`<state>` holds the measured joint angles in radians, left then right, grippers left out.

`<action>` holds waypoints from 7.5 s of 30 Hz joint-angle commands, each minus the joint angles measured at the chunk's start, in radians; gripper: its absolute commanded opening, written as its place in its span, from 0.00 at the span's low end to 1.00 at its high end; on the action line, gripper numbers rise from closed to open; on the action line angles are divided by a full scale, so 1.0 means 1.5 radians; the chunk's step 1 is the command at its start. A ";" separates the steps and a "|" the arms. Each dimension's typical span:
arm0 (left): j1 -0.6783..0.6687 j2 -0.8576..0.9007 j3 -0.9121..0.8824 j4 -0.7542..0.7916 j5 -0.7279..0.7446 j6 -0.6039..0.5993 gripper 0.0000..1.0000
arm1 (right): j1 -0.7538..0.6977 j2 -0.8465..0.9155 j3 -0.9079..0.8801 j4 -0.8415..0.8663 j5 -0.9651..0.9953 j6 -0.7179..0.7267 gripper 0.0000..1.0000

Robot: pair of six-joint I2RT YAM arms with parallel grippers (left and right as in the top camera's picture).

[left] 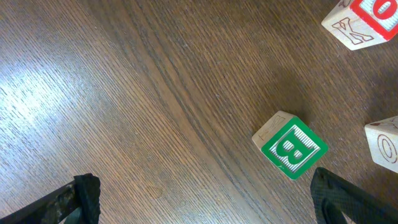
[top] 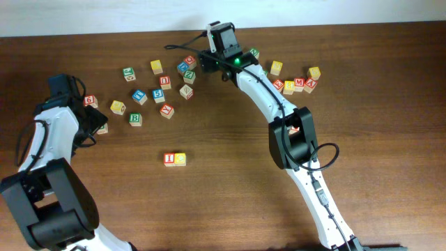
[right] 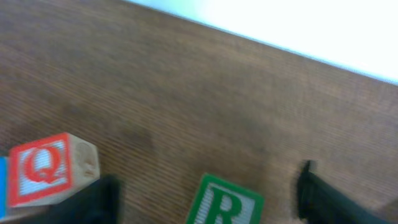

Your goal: Spell out ICRA

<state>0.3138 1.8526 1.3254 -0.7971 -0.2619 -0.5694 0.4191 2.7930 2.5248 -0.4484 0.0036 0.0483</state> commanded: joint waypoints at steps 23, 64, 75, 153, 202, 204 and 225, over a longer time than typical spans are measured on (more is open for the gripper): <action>0.001 -0.015 -0.003 -0.001 -0.003 -0.002 0.99 | -0.010 -0.123 -0.025 -0.045 -0.025 -0.004 0.29; 0.001 -0.015 -0.003 -0.001 -0.002 -0.002 0.99 | 0.052 -0.225 -0.176 -0.503 -0.048 0.116 0.99; 0.001 -0.015 -0.003 -0.001 -0.002 -0.002 0.99 | 0.058 -0.225 -0.255 -0.526 -0.064 0.188 0.39; 0.001 -0.015 -0.003 -0.001 -0.002 -0.002 0.99 | 0.148 -0.223 -0.272 -0.600 0.035 0.240 0.67; 0.001 -0.015 -0.003 -0.001 -0.002 -0.002 0.99 | 0.168 -0.222 -0.233 -0.501 -0.115 0.172 0.64; 0.001 -0.015 -0.003 -0.001 -0.002 -0.002 0.99 | 0.166 -0.222 -0.233 -0.520 -0.079 0.167 0.69; 0.001 -0.015 -0.003 -0.001 -0.002 -0.002 0.99 | 0.155 -0.231 -0.148 -0.574 -0.082 0.110 0.76</action>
<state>0.3138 1.8526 1.3254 -0.7971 -0.2615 -0.5694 0.6598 2.4527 2.2814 -1.3056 -0.1287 0.2245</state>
